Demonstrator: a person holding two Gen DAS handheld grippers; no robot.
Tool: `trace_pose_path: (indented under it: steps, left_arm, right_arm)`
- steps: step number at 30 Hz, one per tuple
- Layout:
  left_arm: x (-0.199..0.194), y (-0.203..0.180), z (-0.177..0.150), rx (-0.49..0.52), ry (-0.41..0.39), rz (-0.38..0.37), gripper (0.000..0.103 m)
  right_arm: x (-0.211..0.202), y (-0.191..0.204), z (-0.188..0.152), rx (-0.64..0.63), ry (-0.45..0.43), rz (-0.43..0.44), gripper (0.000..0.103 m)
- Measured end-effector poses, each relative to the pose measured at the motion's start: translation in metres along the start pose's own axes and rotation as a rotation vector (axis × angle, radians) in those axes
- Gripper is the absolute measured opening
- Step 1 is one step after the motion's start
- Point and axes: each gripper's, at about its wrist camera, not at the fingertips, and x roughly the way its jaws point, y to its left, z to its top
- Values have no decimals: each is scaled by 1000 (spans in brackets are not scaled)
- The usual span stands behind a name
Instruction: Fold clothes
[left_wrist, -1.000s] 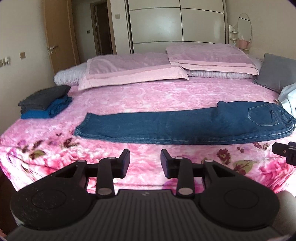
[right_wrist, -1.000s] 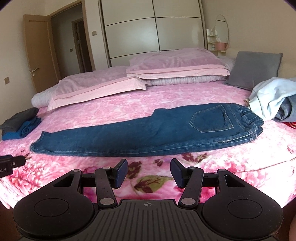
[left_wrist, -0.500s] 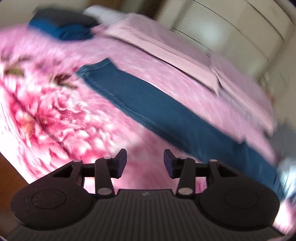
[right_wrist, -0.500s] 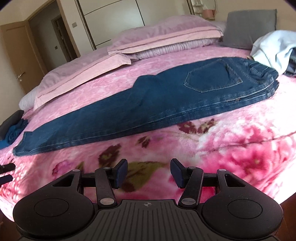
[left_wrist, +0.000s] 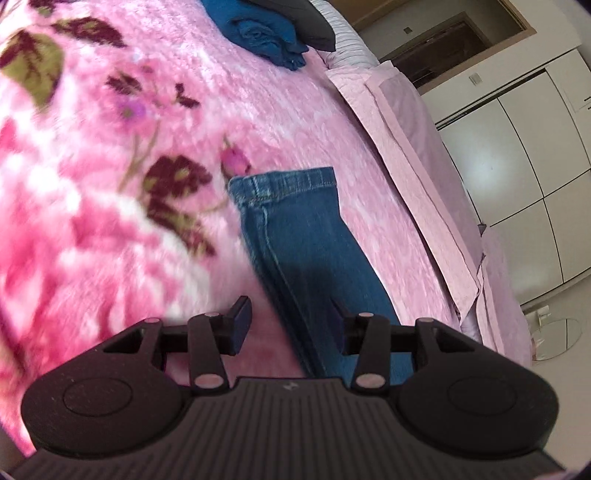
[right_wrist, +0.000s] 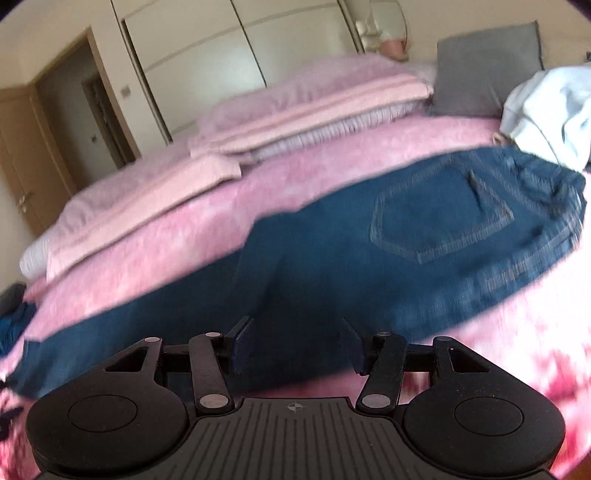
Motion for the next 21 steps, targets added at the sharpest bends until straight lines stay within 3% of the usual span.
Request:
trace_pose_path:
  steps: [7,9,11,14,16,21]
  left_arm:
    - [16,-11,-3,52,-44,5,43]
    - [19,-16,-4,84,-54,23,37]
    - [22,-23,-5,144,-65,67,11]
    - [22,-41,-9,295,-85,123,4]
    - [16,-66,-17,454,-127,133,3]
    - [-1,-148,-56,830,-194,-1,3]
  right_arm:
    - [24,-2,8,-71,12,-39,55]
    - [26,-4,4,-80,18,-38,55]
    - [28,-7,1,-89,24,-38,55]
    - [32,-10,-3,-102,32,-37,55]
    - [31,-14,-2,-81,33,-20,55]
    - [27,-30,11,25,21,12,55]
